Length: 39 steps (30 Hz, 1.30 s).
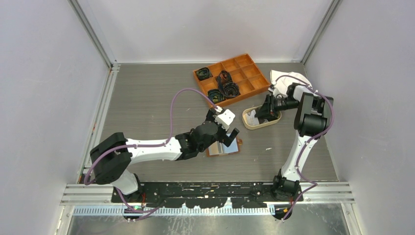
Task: Put the credit cards into the card holder
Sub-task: Pick up the credit card from the storage box.
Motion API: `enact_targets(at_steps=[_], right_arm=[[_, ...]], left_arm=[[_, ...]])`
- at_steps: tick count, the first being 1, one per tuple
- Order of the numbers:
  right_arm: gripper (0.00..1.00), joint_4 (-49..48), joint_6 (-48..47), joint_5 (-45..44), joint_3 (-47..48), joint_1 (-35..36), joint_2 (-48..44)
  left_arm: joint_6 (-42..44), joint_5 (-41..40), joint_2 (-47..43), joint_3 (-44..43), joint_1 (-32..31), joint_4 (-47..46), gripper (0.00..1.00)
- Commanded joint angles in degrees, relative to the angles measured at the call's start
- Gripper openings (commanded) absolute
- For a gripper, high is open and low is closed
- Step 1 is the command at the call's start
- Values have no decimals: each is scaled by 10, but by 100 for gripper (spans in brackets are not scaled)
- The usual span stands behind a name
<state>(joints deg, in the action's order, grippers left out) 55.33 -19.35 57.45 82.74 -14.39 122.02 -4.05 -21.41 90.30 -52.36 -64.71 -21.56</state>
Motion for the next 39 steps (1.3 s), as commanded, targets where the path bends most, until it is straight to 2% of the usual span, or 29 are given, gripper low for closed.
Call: enact_targets(at_steps=[1, 11, 21, 32, 39], right_arm=[[32, 11, -4, 22, 18, -8, -10], [21, 9, 2, 16, 16, -27, -14], [4, -10, 22, -11, 8, -52, -36], [2, -16, 17, -32, -4, -74, -111], [2, -17, 15, 17, -21, -72, -143]], left_arm=[[-3, -2, -28, -2, 2, -37, 100], [-3, -2, -30, 1, 3, -39, 100], [-3, -2, -30, 0, 3, -37, 100], [6, -33, -7, -44, -8, 20, 100], [5, -29, -8, -50, -6, 31, 100]])
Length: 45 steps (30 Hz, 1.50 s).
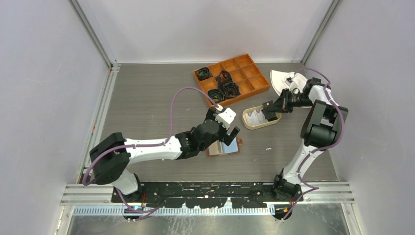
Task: Put the credit cards into the card holder
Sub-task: Pick up the credit card from the storage box.
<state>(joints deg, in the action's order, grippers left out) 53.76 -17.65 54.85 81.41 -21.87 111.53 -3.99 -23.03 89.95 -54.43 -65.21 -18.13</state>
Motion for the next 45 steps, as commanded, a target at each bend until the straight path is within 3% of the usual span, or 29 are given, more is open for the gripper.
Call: enact_targets(at_steps=[1, 5, 7, 11, 14, 16, 17, 18, 25, 45], right_arm=[[1, 3, -8, 53, -10, 4, -43], [1, 12, -27, 103, -24, 11, -66], [1, 13, -35, 130, -37, 19, -82], [1, 43, -77, 192, -44, 36, -117], [2, 124, -173, 232, -29, 48, -132], [2, 247, -308, 261, -2, 55, -126], [2, 351, -423, 274, 19, 59, -113], [1, 440, -479, 287, 35, 62, -101], [1, 463, -491, 299, 37, 122, -124], [1, 463, -449, 277, 68, 150, -180]], left_arm=[[5, -10, -6, -30, -1, -2, 100], [2, 7, -33, 3, 1, -45, 100], [-21, 53, -56, 42, 12, -80, 100], [-156, 216, -97, 122, 71, -178, 98], [-244, 297, -100, 195, 101, -342, 94], [-288, 298, -91, 238, 106, -436, 92], [-309, 298, -87, 253, 108, -468, 91], [-331, 298, -81, 264, 110, -495, 90], [-425, 295, -13, 271, 113, -615, 75], [-388, 288, 61, 142, 97, -550, 68]])
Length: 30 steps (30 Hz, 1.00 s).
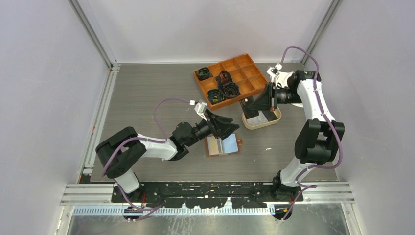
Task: Put the credit cards into the card holder
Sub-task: Pick up the credit card from the storage box.
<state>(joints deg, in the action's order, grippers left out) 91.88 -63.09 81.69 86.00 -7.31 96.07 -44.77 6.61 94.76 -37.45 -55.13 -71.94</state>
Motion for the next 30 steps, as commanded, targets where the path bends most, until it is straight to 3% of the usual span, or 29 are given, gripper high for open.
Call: enact_targets(at_steps=[1, 10, 15, 22, 24, 29, 30], right_arm=[[1, 81, 6, 8, 23, 7, -27], [1, 81, 4, 8, 23, 23, -28], [1, 81, 3, 8, 23, 28, -32], [4, 81, -4, 1, 19, 40, -30], [12, 81, -6, -2, 18, 41, -31], [60, 81, -21, -28, 21, 41, -52], [66, 80, -25, -42, 23, 41, -57]], left_arm=[[21, -10, 17, -34, -4, -11, 67], [24, 16, 52, -116, -9, 27, 58], [22, 26, 63, -135, -9, 42, 46], [24, 41, 68, -139, -8, 30, 0], [27, 48, 63, -133, -7, 27, 0], [31, 60, 34, -88, 5, 17, 0], [33, 66, 26, -77, 7, 18, 0]])
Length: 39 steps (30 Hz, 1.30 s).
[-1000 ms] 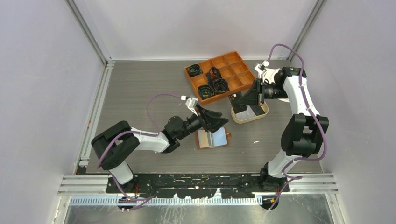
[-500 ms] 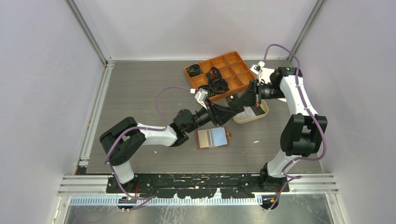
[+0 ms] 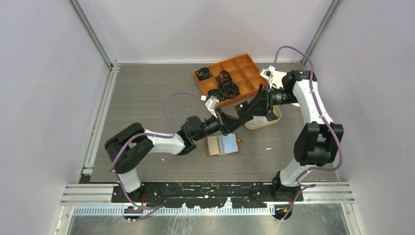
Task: Put the credit cards into the card holder
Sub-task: Pick up the credit card from the storage box.
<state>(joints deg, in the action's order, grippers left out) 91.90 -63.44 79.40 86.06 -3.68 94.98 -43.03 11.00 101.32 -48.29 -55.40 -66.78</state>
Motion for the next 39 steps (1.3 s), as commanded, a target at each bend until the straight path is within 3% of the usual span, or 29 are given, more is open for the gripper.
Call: enact_targets(at_steps=[1, 4, 7, 10, 13, 15, 16, 19, 22, 24, 29, 32, 39], right_arm=[[72, 80, -26, -29, 25, 4, -52], [76, 65, -37, -65, 29, 4, -69], [77, -13, 15, -126, 23, 4, -103], [77, -201, 175, -237, -32, 7, -174], [78, -425, 274, -423, -130, 35, -280], [94, -504, 284, -465, -181, 37, -338], [99, -523, 292, -453, -195, 37, -360], [100, -542, 310, -340, -230, 37, -400], [99, -512, 320, -177, -241, 37, -395], [100, -501, 331, -118, -245, 57, -375], [96, -504, 375, -119, -264, 118, -339], [89, -543, 430, -120, -281, 131, -325], [74, -538, 441, -105, -281, 157, -291]], left_arm=[[19, 32, -48, 41, 13, -31, 0], [44, 61, -84, 76, 21, 2, 0], [79, 87, -139, 103, 29, 84, 0], [112, 129, -203, 111, 35, 203, 0], [134, 160, -243, 102, 37, 330, 0], [136, 173, -257, 101, 38, 369, 0], [135, 178, -263, 102, 38, 379, 0], [131, 197, -274, 109, 43, 387, 0], [127, 224, -279, 116, 47, 385, 0], [132, 239, -282, 118, 48, 385, 0], [146, 248, -284, 124, 52, 387, 0], [153, 252, -284, 121, 53, 386, 0], [157, 257, -281, 114, 55, 384, 0]])
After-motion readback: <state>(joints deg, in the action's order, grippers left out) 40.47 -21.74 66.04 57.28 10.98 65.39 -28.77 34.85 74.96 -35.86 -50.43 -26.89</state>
